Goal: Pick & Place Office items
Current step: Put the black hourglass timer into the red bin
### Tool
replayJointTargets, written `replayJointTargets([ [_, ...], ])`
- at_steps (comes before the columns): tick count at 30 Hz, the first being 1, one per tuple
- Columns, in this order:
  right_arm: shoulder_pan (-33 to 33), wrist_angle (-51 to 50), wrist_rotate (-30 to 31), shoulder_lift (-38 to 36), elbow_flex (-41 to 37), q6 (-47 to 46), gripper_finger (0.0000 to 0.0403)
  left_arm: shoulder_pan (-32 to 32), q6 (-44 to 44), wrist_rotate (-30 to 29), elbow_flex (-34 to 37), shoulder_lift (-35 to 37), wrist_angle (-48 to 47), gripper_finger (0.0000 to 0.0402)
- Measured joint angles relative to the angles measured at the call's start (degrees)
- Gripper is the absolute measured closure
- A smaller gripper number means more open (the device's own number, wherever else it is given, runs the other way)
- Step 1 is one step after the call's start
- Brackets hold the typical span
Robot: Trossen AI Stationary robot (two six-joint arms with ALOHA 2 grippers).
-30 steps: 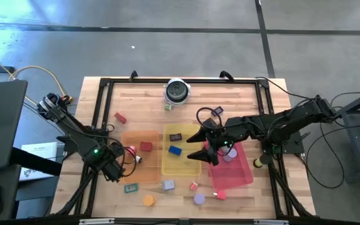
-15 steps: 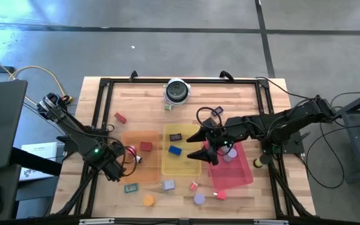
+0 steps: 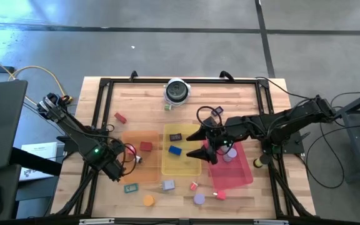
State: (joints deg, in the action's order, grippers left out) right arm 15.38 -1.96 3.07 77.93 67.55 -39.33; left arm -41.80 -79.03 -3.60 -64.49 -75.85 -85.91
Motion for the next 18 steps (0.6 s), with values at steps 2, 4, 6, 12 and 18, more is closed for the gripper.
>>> replayJointTargets([
  [2,0.00,0.00,0.00,0.00,0.00,0.02,0.0009,0.00,-0.34,0.05,0.00,0.00,0.00,0.0136],
  [4,0.00,0.00,0.00,0.00,0.00,0.04,0.0009,0.00,-0.36,0.05,0.00,0.00,0.00,0.0136],
  [6,0.00,0.00,0.02,0.00,0.01,0.06,0.0009,0.00,-0.19,0.31,0.00,0.00,0.30,0.0136],
  [12,0.00,0.00,0.46,0.00,0.00,0.41,0.0009,0.00,-0.77,2.26,0.00,0.00,1.66,0.0136],
  [18,0.00,0.00,0.46,0.00,0.01,0.41,0.0009,0.00,1.53,3.44,0.00,0.00,4.35,0.0136],
])
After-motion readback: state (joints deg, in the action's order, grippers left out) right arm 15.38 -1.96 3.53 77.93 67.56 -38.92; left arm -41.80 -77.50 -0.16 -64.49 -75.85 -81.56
